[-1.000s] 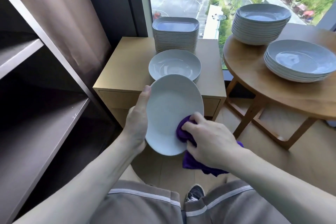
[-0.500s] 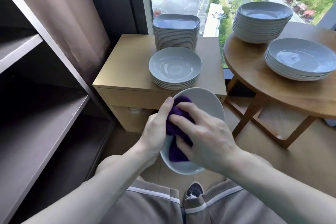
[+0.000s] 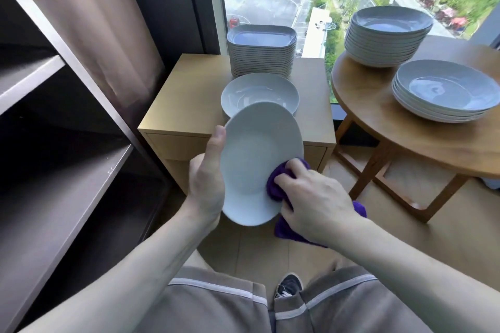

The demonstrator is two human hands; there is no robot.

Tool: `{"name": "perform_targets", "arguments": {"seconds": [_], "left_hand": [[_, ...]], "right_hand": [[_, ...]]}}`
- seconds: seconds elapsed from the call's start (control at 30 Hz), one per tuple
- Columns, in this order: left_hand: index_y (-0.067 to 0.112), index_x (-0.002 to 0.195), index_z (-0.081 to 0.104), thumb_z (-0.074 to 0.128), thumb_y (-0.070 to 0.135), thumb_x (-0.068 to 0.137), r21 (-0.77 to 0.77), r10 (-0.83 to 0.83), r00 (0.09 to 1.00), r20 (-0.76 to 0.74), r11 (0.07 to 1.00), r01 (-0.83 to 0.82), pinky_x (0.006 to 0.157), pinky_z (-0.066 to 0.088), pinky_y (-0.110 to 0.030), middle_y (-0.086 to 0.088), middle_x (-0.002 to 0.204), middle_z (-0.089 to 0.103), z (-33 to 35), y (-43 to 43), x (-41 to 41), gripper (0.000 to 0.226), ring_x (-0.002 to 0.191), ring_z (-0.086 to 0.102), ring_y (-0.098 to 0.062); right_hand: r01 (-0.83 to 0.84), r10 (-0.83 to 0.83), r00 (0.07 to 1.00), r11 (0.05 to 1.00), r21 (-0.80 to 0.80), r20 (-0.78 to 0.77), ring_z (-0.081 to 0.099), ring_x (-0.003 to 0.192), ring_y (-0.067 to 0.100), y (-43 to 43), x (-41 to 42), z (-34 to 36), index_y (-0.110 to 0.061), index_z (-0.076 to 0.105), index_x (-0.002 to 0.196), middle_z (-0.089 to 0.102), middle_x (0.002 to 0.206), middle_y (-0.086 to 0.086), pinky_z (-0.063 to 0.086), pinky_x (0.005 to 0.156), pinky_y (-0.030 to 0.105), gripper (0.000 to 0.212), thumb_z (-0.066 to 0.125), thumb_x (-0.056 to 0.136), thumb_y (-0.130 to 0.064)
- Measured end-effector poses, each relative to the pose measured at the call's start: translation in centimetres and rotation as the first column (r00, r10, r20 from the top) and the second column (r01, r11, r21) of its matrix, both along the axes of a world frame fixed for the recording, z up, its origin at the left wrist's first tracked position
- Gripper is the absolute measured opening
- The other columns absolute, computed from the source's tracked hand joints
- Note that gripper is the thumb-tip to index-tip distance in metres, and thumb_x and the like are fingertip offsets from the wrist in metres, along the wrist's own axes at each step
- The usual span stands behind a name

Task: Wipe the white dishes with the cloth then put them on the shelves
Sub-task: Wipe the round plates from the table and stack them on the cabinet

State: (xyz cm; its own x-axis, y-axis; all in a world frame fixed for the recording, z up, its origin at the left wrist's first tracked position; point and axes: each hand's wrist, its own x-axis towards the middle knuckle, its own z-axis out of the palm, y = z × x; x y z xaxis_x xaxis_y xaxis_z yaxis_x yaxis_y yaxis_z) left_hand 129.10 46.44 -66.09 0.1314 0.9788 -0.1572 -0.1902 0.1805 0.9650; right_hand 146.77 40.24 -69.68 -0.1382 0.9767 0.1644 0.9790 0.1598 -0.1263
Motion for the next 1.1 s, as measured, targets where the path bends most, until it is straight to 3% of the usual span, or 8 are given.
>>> {"name": "perform_targets", "arguments": {"seconds": [0.1, 0.23, 0.33, 0.47, 0.6, 0.7, 0.97, 1.1], "left_hand": [[0.025, 0.086, 0.083, 0.061, 0.075, 0.077, 0.000, 0.024, 1.000, 0.019, 1.000, -0.024, 0.081, 0.058, -0.044, -0.008, 0.101, 0.080, 0.0, 0.2, -0.2, 0.055, 0.093, 0.077, -0.027], [0.023, 0.096, 0.083, 0.058, 0.071, 0.085, -0.045, 0.008, 1.000, 0.012, 0.999, -0.007, 0.083, 0.060, -0.046, -0.012, 0.107, 0.079, -0.5, -0.1, 0.0, 0.056, 0.100, 0.077, -0.032], [0.022, 0.097, 0.084, 0.059, 0.073, 0.084, -0.061, -0.047, 0.999, -0.004, 0.997, 0.047, 0.079, 0.061, -0.037, -0.012, 0.104, 0.080, -1.1, -0.8, 0.6, 0.058, 0.097, 0.077, -0.028], [0.017, 0.090, 0.084, 0.058, 0.075, 0.080, -0.060, -0.087, 0.994, -0.061, 0.995, 0.084, 0.079, 0.061, -0.033, -0.012, 0.095, 0.080, -1.9, -1.8, 1.5, 0.065, 0.093, 0.078, -0.026], [0.028, 0.097, 0.085, 0.053, 0.067, 0.089, -0.122, -0.127, 0.991, -0.037, 0.985, 0.121, 0.088, 0.060, -0.036, -0.011, 0.107, 0.080, -2.1, -2.5, 2.1, 0.051, 0.106, 0.076, -0.025], [0.011, 0.104, 0.081, 0.057, 0.067, 0.092, -0.212, -0.126, 0.992, -0.003, 0.969, 0.123, 0.101, 0.053, -0.057, -0.024, 0.115, 0.075, -1.8, -2.7, 2.1, 0.062, 0.109, 0.073, -0.037], [0.009, 0.120, 0.076, 0.056, 0.073, 0.079, -0.244, -0.089, 0.996, 0.006, 0.966, 0.087, 0.106, 0.052, -0.060, -0.017, 0.118, 0.076, -1.3, -1.7, 1.0, 0.079, 0.114, 0.071, -0.039], [0.015, 0.123, 0.076, 0.053, 0.069, 0.095, -0.233, -0.047, 0.999, 0.003, 0.971, 0.046, 0.106, 0.053, -0.056, -0.011, 0.119, 0.077, -1.1, -0.8, 0.3, 0.066, 0.111, 0.074, -0.032]], "right_hand": [[-0.134, 0.130, 0.989, 0.990, -0.051, -0.077, 0.063, 0.090, 0.020, -1.3, -1.9, 0.1, -0.028, 0.059, 0.119, 0.052, 0.124, -0.001, 0.052, 0.069, 0.028, 0.028, 0.054, 0.093, -0.036], [-0.247, 0.235, 0.963, 0.965, -0.090, -0.129, 0.063, 0.084, 0.019, -2.4, -3.5, 1.0, -0.030, 0.062, 0.117, 0.056, 0.122, -0.003, 0.041, 0.061, 0.022, 0.031, 0.062, 0.087, -0.037], [-0.275, 0.273, 0.950, 0.961, 0.013, -0.149, 0.063, 0.088, 0.022, -2.5, -3.7, 2.0, -0.027, 0.064, 0.120, 0.058, 0.125, 0.001, 0.052, 0.061, 0.029, 0.035, 0.061, 0.086, -0.035], [-0.219, 0.258, 0.952, 0.950, 0.221, -0.163, 0.065, 0.094, 0.029, -1.8, -3.0, 2.7, -0.019, 0.068, 0.120, 0.060, 0.130, 0.009, 0.057, 0.063, 0.042, 0.038, 0.059, 0.084, -0.026], [-0.036, 0.088, 0.980, 0.959, 0.281, -0.176, 0.067, 0.090, 0.030, -0.5, -1.4, 3.0, -0.020, 0.069, 0.121, 0.061, 0.131, 0.008, 0.056, 0.059, 0.039, 0.040, 0.067, 0.082, -0.026], [0.068, -0.036, 0.987, 0.977, 0.204, -0.156, 0.067, 0.093, 0.030, 0.3, 0.2, 2.4, -0.021, 0.067, 0.120, 0.059, 0.130, 0.006, 0.054, 0.055, 0.035, 0.040, 0.071, 0.081, -0.029], [0.154, -0.154, 0.988, 0.988, 0.011, -0.033, 0.063, 0.077, 0.027, 0.9, 1.4, 0.4, -0.026, 0.057, 0.121, 0.050, 0.128, 0.000, 0.036, 0.057, 0.030, 0.035, 0.058, 0.089, -0.040], [0.092, -0.090, 0.996, 0.992, -0.084, 0.029, 0.050, 0.070, 0.023, 0.4, 1.1, 0.2, -0.026, 0.055, 0.119, 0.049, 0.123, -0.001, 0.037, 0.056, 0.030, 0.031, 0.052, 0.092, -0.041]]}}
